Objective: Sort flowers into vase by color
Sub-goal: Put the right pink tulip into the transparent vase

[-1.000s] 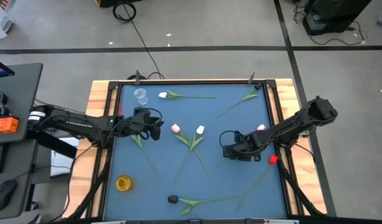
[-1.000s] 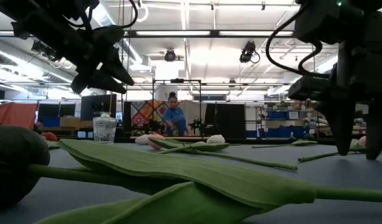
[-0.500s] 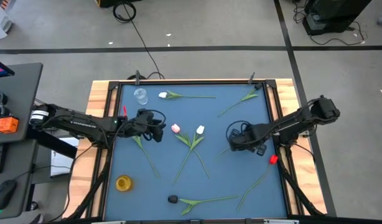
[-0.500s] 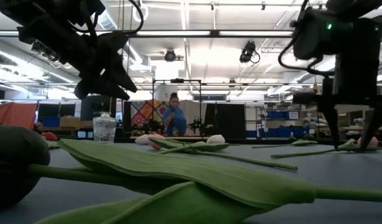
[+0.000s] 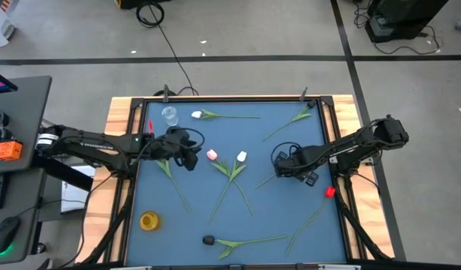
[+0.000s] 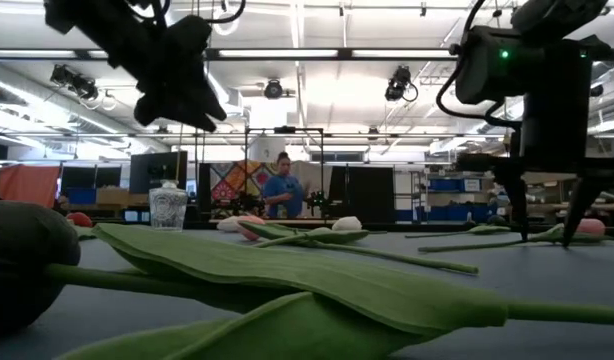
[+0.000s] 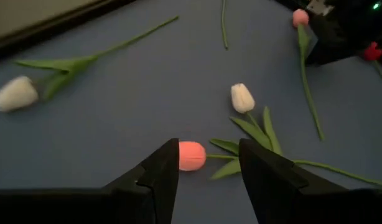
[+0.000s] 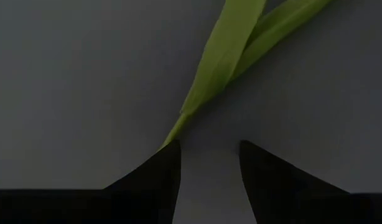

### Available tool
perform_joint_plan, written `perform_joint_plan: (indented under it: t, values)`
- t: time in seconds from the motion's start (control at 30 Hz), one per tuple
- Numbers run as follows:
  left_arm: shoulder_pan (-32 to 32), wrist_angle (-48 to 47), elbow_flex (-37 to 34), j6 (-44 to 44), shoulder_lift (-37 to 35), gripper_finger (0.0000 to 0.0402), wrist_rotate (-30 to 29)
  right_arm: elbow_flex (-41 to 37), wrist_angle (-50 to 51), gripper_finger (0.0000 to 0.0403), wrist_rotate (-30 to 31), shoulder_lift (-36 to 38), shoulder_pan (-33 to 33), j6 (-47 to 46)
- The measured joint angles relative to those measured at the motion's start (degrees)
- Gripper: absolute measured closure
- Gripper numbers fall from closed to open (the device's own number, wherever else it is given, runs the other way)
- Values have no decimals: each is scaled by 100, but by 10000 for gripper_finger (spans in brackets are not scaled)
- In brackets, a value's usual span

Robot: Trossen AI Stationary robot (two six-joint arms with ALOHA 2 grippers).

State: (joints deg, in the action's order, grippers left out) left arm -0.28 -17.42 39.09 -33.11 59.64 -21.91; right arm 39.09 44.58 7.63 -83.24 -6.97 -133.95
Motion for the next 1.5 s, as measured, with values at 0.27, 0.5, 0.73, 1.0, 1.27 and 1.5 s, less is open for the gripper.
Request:
perform_joint_plan:
  t: [0.27,0.5,0.73,1.0,1.27,1.5]
  values:
    - [370,-420,423,288,0,230,243,2,-109,231,123,253,156,15]
    - [374,-472,446,443,0,230,273,2,333,231,335,269,437,44]
    - [521,-612,446,588,0,230,277,-211,236,246,593,219,959,813]
    - [698,-666,446,545,0,230,275,-413,86,300,441,96,1011,1167]
    - [798,-711,446,365,0,230,225,-422,21,356,408,90,1009,2646]
    - [794,-637,446,435,0,230,225,-428,-116,374,553,155,851,3412]
